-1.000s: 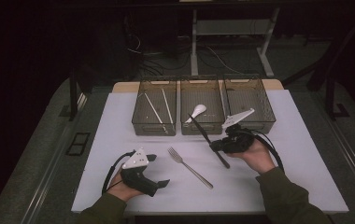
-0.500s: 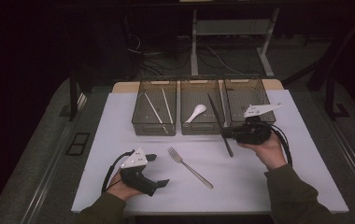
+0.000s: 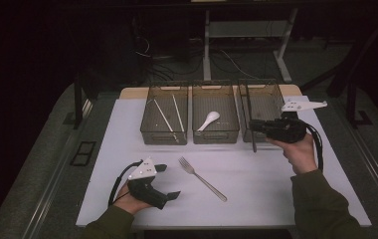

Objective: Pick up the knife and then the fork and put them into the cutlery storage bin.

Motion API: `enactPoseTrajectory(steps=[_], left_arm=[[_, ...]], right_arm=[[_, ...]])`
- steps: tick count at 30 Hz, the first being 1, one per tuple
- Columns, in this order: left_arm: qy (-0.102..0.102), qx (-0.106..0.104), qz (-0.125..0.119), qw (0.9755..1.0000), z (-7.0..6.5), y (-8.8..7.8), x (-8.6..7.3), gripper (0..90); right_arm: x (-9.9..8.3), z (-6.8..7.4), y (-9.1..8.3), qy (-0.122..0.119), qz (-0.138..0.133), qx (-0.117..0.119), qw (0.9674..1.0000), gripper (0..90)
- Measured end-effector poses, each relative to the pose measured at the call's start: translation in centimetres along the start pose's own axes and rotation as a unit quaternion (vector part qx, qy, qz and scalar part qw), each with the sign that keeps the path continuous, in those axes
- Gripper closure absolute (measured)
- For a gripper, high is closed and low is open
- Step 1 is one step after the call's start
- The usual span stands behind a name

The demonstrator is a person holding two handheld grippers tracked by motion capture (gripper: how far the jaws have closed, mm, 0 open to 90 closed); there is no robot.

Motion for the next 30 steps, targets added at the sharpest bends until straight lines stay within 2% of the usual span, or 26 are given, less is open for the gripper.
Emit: enactPoseTrajectory(steps=[8, 16, 21, 26, 30], left_arm=[[-0.006, -0.001, -0.003, 1.0, -0.1, 0.0, 0.0, 0.0], [-0.005, -0.002, -0.004, 1.0, -0.2, 0.0, 0.0, 0.0], [-0.005, -0.004, -0.002, 1.0, -0.2, 0.0, 0.0, 0.0], [-0.005, -0.005, -0.002, 1.0, -0.1, 0.0, 0.0, 0.0], [-0.006, -0.005, -0.002, 1.0, -0.2, 0.0, 0.0, 0.0]], right_arm=[[2.6, -2.2, -1.0, -0.005, -0.04, -0.044, 0.9982, 80.2], [4.2, -5.4, -1.0, -0.019, -0.047, -0.1, 0.9937, 80.2], [3.9, -7.8, -0.7, -0.021, -0.039, -0.135, 0.9898, 80.1], [2.6, -10.3, 0.0, -0.014, -0.008, -0.168, 0.9856, 80.1], [1.4, -11.6, 0.5, -0.012, 0.027, -0.183, 0.9827, 80.1]])
Point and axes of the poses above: each handheld gripper's, and its own axes: y roughly forward along the jaws, x roughly out of its top, z roughly to its left, the point moved 5 cm from there along y, roughly forward along the jaws, and after that the axes turned 7 degrees about -z, right-handed, at the moved point
